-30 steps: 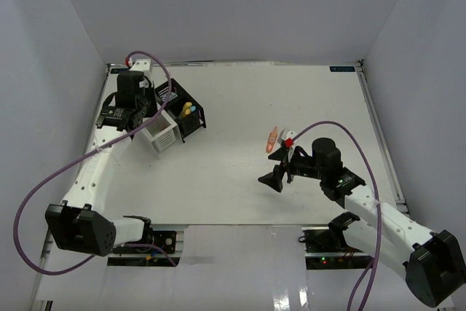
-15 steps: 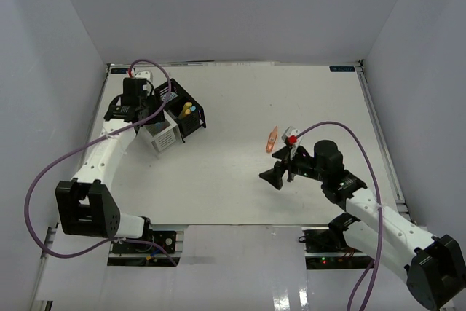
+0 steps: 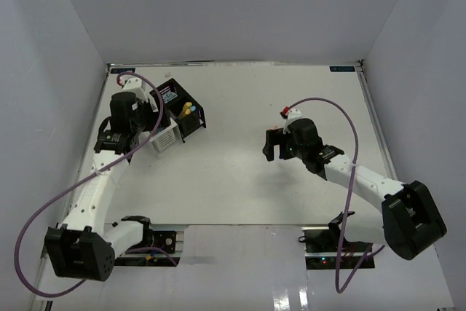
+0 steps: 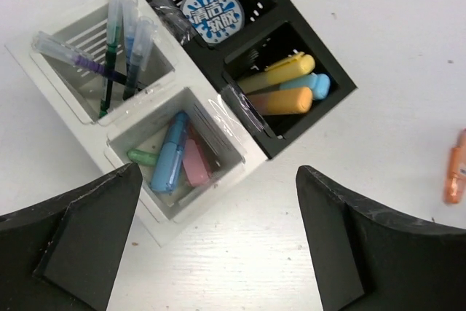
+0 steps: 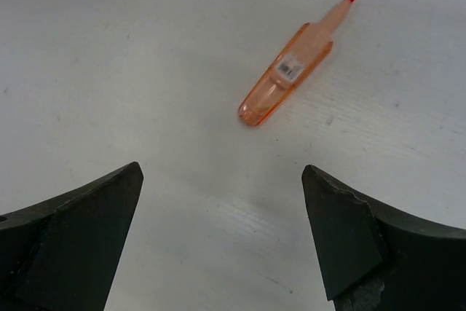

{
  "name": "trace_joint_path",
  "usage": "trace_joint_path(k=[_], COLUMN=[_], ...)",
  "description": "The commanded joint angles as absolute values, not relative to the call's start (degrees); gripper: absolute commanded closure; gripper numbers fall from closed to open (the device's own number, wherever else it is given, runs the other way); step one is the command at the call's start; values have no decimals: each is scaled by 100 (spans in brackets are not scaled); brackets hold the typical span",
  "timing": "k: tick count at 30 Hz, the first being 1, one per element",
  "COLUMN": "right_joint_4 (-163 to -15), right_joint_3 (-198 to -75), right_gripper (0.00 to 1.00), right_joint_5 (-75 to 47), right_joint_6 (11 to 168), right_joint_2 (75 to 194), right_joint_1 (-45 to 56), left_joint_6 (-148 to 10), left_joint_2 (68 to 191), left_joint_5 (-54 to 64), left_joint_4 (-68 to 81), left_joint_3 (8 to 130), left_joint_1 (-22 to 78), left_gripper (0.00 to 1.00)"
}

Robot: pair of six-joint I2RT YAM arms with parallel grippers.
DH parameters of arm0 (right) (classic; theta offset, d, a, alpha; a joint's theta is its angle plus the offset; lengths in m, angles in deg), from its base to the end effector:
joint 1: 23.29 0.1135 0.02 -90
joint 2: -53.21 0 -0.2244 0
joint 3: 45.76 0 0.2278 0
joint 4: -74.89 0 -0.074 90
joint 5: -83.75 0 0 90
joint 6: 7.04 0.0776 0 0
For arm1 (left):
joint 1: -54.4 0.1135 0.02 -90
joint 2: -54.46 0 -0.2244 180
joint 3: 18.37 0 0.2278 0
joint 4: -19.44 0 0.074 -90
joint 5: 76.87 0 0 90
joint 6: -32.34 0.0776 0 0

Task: Sort the stationery into containers
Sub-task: Place the pen in the storage box, then pick up the pen from the center of the board.

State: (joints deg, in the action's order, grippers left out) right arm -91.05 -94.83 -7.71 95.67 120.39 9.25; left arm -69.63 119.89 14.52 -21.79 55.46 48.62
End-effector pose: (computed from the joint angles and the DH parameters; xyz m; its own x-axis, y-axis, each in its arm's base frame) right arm 0.2331 0.1511 0.1688 -0.5602 -0.0965 -0.8227 -0.4435 0.8738 0.1995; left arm 0.2782 -0.0263 0.2687 -0.5443 -0.1533 -0.8247 -0.0332 0.9863 -0.1614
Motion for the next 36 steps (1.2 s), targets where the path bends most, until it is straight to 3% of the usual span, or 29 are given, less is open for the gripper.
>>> trace_joint_path(k=[1, 9, 11, 24, 36], right_joint_4=[-8668, -7466, -7341, -6795, -6778], right_joint_3=[-10188, -12007, -12376, -13107, -13327], right_gripper=[3, 0, 4, 13, 29], right_joint_5=[672, 1860, 1906, 2310, 2275], right_joint_6=[10229, 11302, 11372, 11794, 11961], right_joint_2=[12544, 14486, 14883, 15973, 16624], right_joint_1=[967, 1117, 1160, 1240, 1240], left_joint_6=[-7216, -7339, -7366, -7454, -7471], left_joint_2=[11222, 10631, 10649, 10658, 10798], left_joint_5=[1058, 830, 672, 171, -76], left_joint_4=[-1430, -1104, -1104, -1034, -981], left_joint_3=[5035, 4585, 4594, 4568, 4533], left_joint_1=[4877, 4877, 4877, 4877, 4877], left_gripper=[2, 2, 2, 2, 2])
